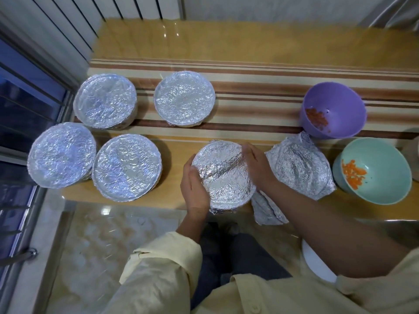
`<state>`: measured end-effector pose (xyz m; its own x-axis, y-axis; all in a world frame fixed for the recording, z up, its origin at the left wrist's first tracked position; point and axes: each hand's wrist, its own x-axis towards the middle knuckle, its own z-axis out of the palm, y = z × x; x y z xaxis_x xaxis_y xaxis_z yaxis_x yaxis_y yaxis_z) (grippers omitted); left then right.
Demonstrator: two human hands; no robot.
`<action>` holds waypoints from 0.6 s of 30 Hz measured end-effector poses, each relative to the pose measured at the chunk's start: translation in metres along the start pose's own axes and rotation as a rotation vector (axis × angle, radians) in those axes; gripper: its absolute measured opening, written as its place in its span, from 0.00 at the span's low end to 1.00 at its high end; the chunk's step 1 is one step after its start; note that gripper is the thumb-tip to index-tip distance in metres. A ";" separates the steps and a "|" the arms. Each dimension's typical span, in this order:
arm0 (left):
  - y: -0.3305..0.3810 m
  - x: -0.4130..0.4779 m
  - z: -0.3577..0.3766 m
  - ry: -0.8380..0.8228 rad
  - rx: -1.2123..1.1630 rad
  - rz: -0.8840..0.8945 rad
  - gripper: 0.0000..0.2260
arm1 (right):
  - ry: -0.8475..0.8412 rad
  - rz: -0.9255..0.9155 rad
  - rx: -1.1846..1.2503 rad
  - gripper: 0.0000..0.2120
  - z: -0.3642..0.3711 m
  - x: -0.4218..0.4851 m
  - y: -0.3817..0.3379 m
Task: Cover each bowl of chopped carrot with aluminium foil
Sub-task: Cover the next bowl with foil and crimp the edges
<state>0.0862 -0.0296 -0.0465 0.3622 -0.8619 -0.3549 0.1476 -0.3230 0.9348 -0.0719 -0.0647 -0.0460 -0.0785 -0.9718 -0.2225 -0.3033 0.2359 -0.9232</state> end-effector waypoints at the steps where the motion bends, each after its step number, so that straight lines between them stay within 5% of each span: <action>1: 0.005 -0.002 0.001 -0.002 -0.031 -0.026 0.17 | 0.001 0.012 0.014 0.16 0.000 0.000 0.000; 5: 0.006 0.001 -0.004 0.008 -0.003 -0.240 0.18 | -0.008 0.037 -0.003 0.15 -0.001 -0.001 -0.002; 9: 0.003 0.004 -0.016 -0.066 0.166 -0.167 0.25 | 0.009 -0.020 -0.202 0.17 -0.006 -0.004 -0.001; 13: 0.012 -0.003 -0.026 -0.023 0.384 0.079 0.19 | 0.166 -0.418 -0.378 0.19 -0.008 -0.023 -0.018; 18: 0.012 -0.014 -0.036 0.080 0.550 0.222 0.15 | -0.151 -0.814 -0.618 0.07 0.009 -0.073 -0.029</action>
<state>0.1164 -0.0074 -0.0309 0.4014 -0.9067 -0.1298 -0.4303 -0.3118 0.8471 -0.0494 -0.0005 -0.0060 0.4755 -0.8190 0.3212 -0.6496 -0.5731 -0.4996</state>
